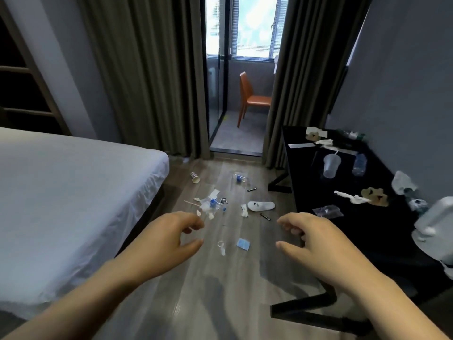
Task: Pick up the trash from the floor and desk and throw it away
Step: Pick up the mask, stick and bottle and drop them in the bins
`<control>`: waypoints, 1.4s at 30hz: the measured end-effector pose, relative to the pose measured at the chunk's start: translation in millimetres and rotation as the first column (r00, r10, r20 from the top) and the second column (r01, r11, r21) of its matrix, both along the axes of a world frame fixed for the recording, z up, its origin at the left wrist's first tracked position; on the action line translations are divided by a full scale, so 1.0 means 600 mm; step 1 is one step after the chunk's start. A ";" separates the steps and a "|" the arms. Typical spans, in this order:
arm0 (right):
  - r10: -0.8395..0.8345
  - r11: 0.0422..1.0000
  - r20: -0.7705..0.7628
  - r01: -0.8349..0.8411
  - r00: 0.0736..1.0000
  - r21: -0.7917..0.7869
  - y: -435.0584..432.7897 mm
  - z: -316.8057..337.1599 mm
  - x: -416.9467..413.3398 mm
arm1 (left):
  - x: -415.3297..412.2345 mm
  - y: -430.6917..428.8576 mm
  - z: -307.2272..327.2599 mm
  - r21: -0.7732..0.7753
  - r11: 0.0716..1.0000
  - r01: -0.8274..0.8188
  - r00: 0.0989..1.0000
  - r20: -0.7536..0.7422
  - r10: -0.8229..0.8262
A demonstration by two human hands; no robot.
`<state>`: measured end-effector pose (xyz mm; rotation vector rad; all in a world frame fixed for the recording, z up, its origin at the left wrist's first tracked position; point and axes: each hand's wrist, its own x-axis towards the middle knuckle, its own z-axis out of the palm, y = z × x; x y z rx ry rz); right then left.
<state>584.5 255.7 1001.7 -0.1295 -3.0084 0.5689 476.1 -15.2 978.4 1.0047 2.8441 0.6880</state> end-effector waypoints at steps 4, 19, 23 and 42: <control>0.015 1.000 0.039 -0.014 0.999 -0.016 0.018 -0.021 -0.086 | -0.094 0.027 -0.030 -0.052 0.999 -0.008 0.998 0.056 0.011; -0.092 0.990 0.145 0.106 0.985 -0.091 -0.020 -0.089 -0.492 | -0.527 0.009 -0.097 -0.023 0.996 0.083 0.990 0.120 -0.080; -0.102 0.989 0.177 0.119 0.979 -0.089 -0.036 -0.111 -0.583 | -0.625 0.007 -0.112 -0.056 0.990 0.132 0.980 0.160 -0.121; -0.246 0.922 0.381 0.337 0.891 -0.193 0.138 -0.278 -1.012 | -1.064 0.183 -0.213 -0.100 0.985 0.142 0.948 0.302 -0.106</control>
